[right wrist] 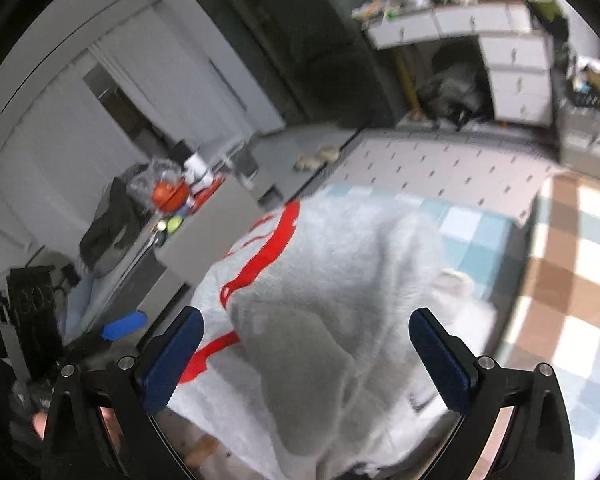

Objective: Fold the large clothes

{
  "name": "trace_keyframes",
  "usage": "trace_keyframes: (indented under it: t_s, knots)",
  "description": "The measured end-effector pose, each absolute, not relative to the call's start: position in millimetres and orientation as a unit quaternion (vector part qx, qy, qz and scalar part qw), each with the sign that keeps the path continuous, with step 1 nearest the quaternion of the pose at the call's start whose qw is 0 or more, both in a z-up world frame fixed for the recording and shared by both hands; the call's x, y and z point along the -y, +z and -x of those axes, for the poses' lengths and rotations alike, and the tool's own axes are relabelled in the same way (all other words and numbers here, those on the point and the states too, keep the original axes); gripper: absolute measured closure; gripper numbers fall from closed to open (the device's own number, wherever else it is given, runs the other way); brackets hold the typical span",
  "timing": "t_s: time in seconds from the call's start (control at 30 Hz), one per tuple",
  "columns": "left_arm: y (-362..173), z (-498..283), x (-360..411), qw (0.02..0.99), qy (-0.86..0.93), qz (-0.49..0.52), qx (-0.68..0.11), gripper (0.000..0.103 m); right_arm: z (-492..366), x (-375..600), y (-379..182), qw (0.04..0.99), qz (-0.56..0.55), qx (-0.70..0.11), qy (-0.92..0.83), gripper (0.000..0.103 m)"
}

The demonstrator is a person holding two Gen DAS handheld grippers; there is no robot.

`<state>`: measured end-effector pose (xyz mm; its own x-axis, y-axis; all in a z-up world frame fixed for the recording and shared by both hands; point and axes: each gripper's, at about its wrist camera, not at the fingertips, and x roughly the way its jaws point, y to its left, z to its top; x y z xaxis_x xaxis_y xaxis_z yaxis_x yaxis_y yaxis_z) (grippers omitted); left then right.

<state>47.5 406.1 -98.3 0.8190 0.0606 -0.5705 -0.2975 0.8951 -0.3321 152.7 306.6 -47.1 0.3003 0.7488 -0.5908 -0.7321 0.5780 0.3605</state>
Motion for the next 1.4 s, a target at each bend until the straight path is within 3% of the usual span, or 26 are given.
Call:
trace_keyframes:
  t_s: [0.23,0.4,0.77,1.4]
  knots:
    - [-92.0,-8.3,-358.9,0.939,0.193,0.187,-0.217,0.001,-69.4,-234.0,-31.2,0.858,0.011,-0.250,0.449,0.000]
    - [-104.3,8.9,-333.7,0.934,0.250,0.164,-0.194,0.001,-23.0,-200.5,-33.8,0.872,0.010,-0.211,0.442,0.000]
    - [-117.6,18.2,-282.7,0.933,0.249,0.138,-0.221,0.001,23.3,-181.4,-55.9,0.896,0.045,-0.198,0.395,0.000]
    - [-123.5,20.4,-263.7,0.935,0.241,0.134,-0.222,0.001,32.4,-173.5,-60.8,0.899,0.042,-0.196,0.388,0.000]
